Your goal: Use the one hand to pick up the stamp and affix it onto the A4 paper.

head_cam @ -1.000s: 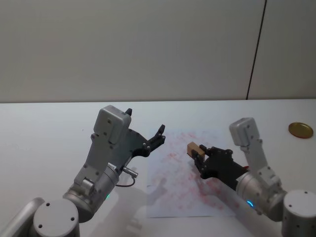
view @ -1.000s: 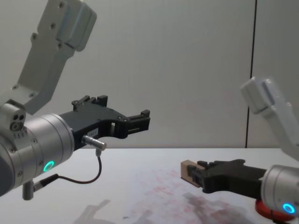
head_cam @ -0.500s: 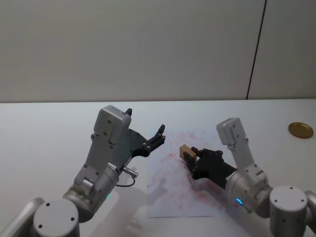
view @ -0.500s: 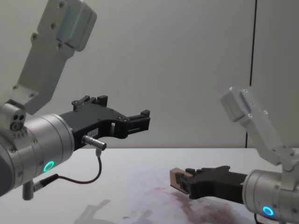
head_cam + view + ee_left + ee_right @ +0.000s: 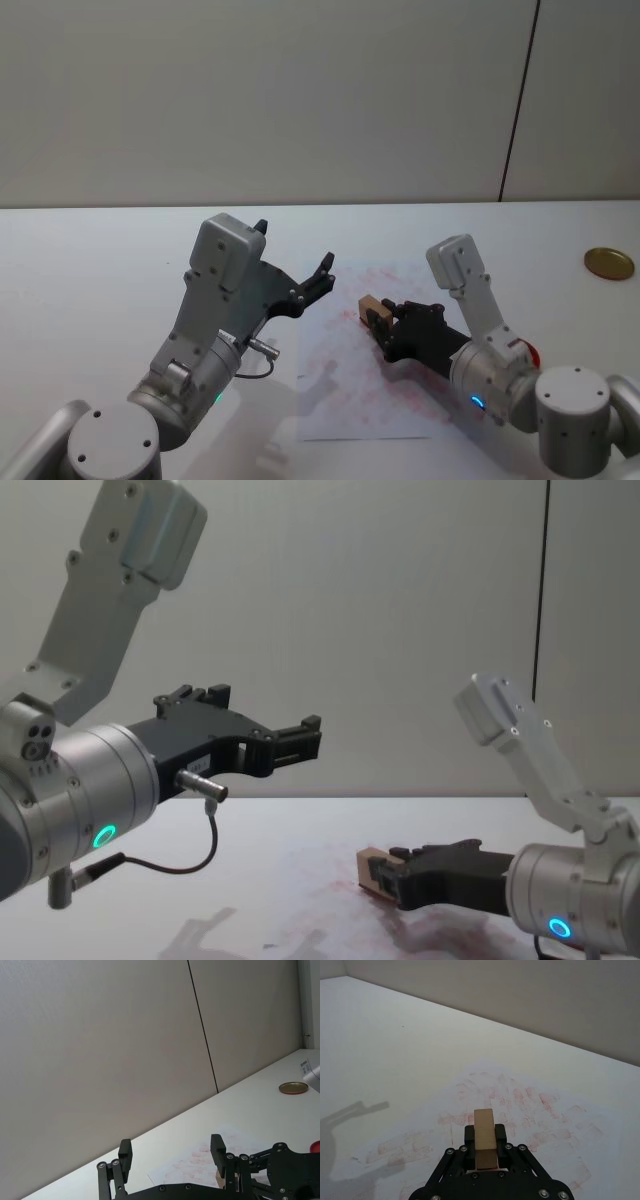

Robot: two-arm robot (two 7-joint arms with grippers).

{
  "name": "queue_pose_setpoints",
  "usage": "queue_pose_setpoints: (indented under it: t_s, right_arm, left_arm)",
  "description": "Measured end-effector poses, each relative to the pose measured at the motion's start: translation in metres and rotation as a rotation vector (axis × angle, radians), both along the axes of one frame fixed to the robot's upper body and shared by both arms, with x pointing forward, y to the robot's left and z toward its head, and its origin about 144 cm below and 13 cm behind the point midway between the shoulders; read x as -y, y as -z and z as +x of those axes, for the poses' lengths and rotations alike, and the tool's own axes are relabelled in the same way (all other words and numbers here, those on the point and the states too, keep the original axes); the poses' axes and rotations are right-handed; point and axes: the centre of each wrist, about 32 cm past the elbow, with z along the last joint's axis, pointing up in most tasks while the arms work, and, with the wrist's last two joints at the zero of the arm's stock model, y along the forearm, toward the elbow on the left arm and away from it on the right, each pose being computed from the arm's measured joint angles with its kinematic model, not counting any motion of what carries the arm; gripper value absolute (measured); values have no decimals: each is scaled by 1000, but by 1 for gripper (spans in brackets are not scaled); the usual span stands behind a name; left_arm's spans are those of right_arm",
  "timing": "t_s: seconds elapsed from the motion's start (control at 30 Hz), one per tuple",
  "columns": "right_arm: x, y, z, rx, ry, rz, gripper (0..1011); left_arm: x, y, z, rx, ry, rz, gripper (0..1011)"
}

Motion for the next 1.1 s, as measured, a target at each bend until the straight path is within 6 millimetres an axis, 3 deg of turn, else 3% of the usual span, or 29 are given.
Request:
queue_pose_setpoints:
  t_s: [1.1]
  right_arm:
    - [1, -6, 8, -32, -11, -21, 217]
  left_arm:
    - [0, 0, 0, 0, 0, 0, 993]
